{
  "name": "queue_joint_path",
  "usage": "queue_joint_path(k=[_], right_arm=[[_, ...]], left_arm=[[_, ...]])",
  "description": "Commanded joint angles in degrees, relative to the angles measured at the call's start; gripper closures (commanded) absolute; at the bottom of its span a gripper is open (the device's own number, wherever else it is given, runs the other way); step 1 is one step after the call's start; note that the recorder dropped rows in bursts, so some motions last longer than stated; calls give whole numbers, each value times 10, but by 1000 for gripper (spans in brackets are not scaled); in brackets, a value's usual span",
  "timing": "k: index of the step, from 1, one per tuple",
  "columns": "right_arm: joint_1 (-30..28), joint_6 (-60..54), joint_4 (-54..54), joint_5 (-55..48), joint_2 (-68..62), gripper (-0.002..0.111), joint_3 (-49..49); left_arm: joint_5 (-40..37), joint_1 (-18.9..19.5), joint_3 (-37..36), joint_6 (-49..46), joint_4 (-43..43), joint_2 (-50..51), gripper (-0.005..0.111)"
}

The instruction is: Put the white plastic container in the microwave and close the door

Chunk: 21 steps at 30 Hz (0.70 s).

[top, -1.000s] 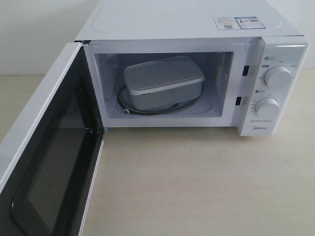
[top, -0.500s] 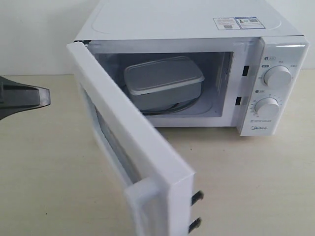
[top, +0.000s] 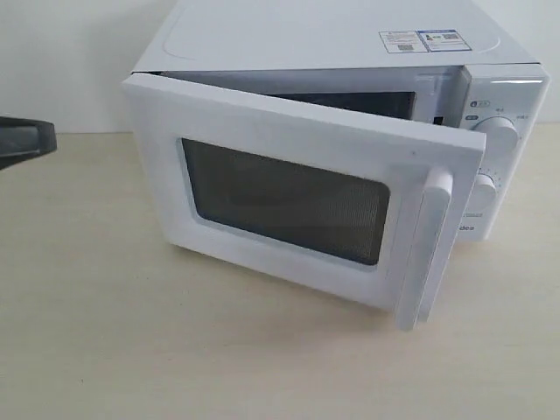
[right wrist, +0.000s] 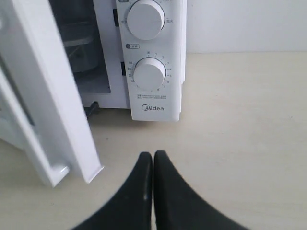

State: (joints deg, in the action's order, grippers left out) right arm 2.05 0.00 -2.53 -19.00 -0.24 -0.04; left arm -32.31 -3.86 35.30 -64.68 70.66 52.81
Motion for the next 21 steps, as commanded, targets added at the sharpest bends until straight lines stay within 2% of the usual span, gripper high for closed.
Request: queue_joint_path(k=[1, 5, 12, 20, 21], right_arm=[[-3, 0, 0, 4, 2, 108, 0], [-3, -7, 15, 4, 2, 108, 0], [-3, -21, 62, 18, 2, 108, 0], [-3, 25, 16, 185, 2, 108, 0], [-3, 25, 16, 231, 2, 108, 0]], left_arm=[[43, -1, 1, -5, 7, -33, 102], [41, -1, -5, -5, -9, -46, 102], [83, -1, -47, -2, -7, -79, 102], [129, -1, -93, 4, -7, -133, 102], [137, -1, -97, 4, -7, -142, 102]])
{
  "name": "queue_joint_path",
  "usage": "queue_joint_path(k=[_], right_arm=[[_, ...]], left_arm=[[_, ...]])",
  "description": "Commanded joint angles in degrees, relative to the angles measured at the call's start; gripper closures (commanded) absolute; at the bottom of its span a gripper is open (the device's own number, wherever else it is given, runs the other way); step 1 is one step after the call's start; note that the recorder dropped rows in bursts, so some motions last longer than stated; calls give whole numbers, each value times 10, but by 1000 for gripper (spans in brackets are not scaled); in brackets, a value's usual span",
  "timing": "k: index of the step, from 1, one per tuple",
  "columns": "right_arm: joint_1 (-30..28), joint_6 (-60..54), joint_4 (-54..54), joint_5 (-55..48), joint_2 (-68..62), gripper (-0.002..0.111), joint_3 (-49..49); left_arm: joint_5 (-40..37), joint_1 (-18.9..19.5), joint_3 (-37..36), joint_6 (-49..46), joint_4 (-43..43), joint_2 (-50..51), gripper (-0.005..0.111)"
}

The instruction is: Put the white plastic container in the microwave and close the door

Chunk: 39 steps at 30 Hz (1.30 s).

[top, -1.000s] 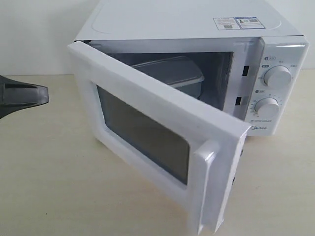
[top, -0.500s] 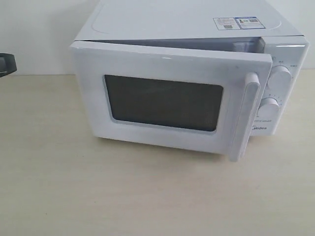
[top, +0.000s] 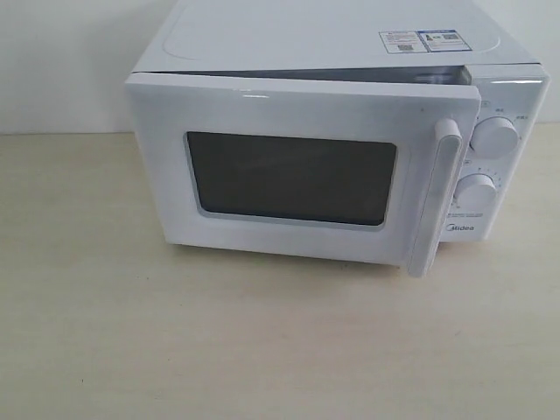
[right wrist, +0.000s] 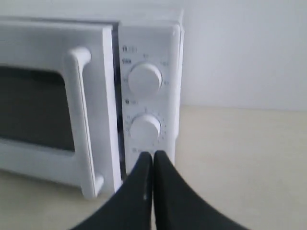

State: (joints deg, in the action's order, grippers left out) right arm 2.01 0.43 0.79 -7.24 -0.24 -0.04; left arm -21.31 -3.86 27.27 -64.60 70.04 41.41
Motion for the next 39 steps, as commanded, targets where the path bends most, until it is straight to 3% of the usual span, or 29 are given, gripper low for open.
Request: queue_joint_path(k=[1, 4, 7, 13, 20, 26, 30, 36, 39], right_arm=[[-3, 21, -17, 150, 2, 108, 0], [-3, 22, -17, 206, 2, 108, 5], [-3, 21, -4, 130, -14, 108, 71], [-3, 20, -3, 14, -170, 108, 197], [-3, 26, -8, 93, -283, 108, 236], [11, 143, 15, 174, -333, 108, 242], [101, 156, 135, 149, -390, 108, 296], [260, 123, 137, 80, -512, 109, 370], [297, 121, 137, 81, -570, 109, 371]], left_arm=[[33, -1, -20, 3, 0, -33, 102], [52, -1, -29, 3, 0, -51, 102], [63, -1, -38, 3, 0, -63, 102], [63, -1, -38, 3, 0, -63, 102], [63, -1, -38, 3, 0, -63, 102], [63, -1, -38, 3, 0, -63, 102], [64, -1, -38, 3, 0, -63, 102], [64, -1, -38, 3, 0, -63, 102], [64, -1, -38, 3, 0, -63, 102]])
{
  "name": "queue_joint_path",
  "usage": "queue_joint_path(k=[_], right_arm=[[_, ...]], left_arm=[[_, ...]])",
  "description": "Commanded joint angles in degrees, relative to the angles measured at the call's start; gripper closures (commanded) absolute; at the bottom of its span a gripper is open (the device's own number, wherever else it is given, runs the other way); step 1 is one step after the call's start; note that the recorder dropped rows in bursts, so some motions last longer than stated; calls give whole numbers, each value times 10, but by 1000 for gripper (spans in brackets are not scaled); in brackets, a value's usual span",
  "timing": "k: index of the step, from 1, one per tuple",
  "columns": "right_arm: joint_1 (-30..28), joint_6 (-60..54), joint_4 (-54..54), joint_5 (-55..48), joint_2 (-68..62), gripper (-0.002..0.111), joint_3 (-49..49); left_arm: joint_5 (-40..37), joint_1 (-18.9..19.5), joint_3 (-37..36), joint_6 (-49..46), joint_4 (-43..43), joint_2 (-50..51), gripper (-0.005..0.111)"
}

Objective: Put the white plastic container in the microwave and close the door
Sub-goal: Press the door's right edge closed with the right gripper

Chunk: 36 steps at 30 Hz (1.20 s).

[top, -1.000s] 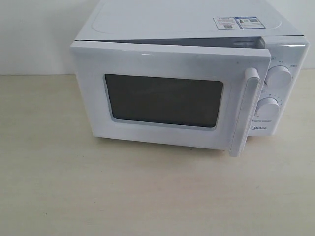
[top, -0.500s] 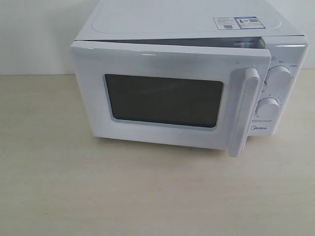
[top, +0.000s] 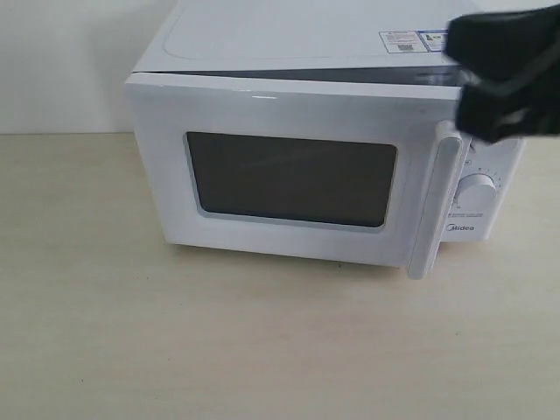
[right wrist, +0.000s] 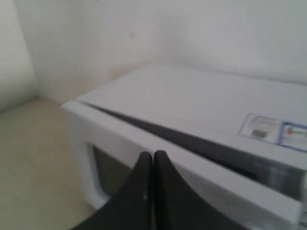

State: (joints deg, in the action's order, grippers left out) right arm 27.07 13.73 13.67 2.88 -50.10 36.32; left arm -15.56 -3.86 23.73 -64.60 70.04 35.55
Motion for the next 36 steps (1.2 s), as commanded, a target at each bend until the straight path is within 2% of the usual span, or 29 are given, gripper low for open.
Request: queue_joint_path(k=[1, 4, 6, 8, 9, 10, 11, 12, 14, 20, 25, 36], right_arm=[[49, -10, 5, -20, -89, 109, 8], [48, -2, -19, -9, -146, 109, 8], [48, -3, -48, 48, -196, 109, 8], [44, -55, -122, 115, -233, 109, 8], [31, -141, -229, 133, -254, 109, 8], [25, -186, -279, 134, -261, 109, 8], [14, -306, -397, 140, -272, 109, 8], [14, -374, -467, 154, -272, 109, 8], [14, -458, -537, 199, -272, 109, 8], [14, -489, -551, 238, -293, 109, 13], [14, -493, -551, 252, -352, 109, 61], [14, -542, -597, 265, -357, 109, 78]], left_arm=[[7, -1, -2, 3, 0, -5, 102], [6, -1, -2, 3, 0, -5, 102], [6, -1, -2, 3, 0, -5, 102], [6, -1, -2, 3, 0, -5, 102], [6, -1, -2, 3, 0, -5, 102], [6, -1, -2, 3, 0, -5, 102], [6, -1, -2, 3, 0, -5, 102], [6, -1, -2, 3, 0, -5, 102], [8, -1, -2, 3, 0, -5, 102], [8, -1, -2, 1, 0, -5, 102], [6, -1, -2, 1, 0, -5, 102], [6, -1, -2, 1, 0, -5, 102]])
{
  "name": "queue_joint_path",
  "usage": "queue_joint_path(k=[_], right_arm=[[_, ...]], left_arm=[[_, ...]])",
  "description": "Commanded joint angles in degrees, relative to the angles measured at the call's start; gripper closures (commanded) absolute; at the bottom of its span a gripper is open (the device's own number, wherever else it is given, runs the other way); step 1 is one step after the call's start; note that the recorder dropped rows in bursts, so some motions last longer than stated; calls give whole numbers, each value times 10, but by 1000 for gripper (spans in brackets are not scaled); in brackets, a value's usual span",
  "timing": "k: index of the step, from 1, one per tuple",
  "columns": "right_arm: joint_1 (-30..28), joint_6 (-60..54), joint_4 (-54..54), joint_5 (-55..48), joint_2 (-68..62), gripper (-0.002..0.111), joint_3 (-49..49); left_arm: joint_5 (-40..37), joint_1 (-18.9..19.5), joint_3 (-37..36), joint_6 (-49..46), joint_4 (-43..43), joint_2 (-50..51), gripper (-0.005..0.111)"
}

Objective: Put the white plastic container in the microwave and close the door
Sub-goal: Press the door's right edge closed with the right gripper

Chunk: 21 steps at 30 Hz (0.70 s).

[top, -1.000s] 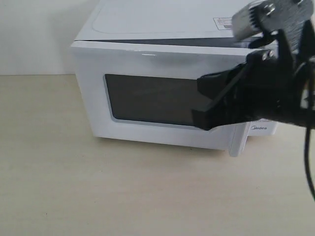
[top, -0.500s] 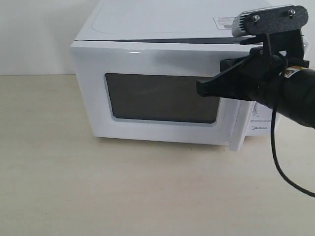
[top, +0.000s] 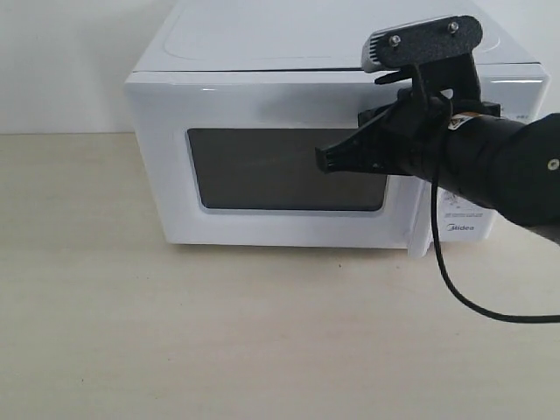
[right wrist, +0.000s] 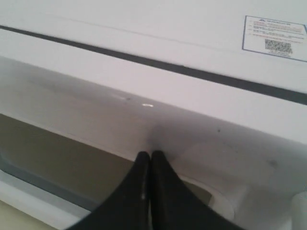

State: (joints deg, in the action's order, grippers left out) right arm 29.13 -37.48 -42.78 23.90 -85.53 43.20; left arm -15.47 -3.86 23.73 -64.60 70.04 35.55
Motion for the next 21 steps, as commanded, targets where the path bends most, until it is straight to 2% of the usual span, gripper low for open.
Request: queue_joint_path(k=[1, 6, 10, 14, 18, 21], right_arm=[[-7, -34, -33, 58, -3, 109, 10], [-16, -35, -33, 70, -3, 109, 11], [-48, -35, -32, 32, -3, 109, 21], [-52, -35, -31, 18, -3, 109, 22], [-34, -35, -31, -28, 23, 109, 4], [12, -37, -31, 6, 87, 109, -49]], left_arm=[[5, -1, -2, 1, 0, -5, 102], [6, -1, -2, 1, 0, -5, 102], [6, -1, -2, 1, 0, -5, 102], [6, -1, -2, 1, 0, -5, 102], [6, -1, -2, 1, 0, -5, 102], [5, -1, -2, 1, 0, -5, 102]])
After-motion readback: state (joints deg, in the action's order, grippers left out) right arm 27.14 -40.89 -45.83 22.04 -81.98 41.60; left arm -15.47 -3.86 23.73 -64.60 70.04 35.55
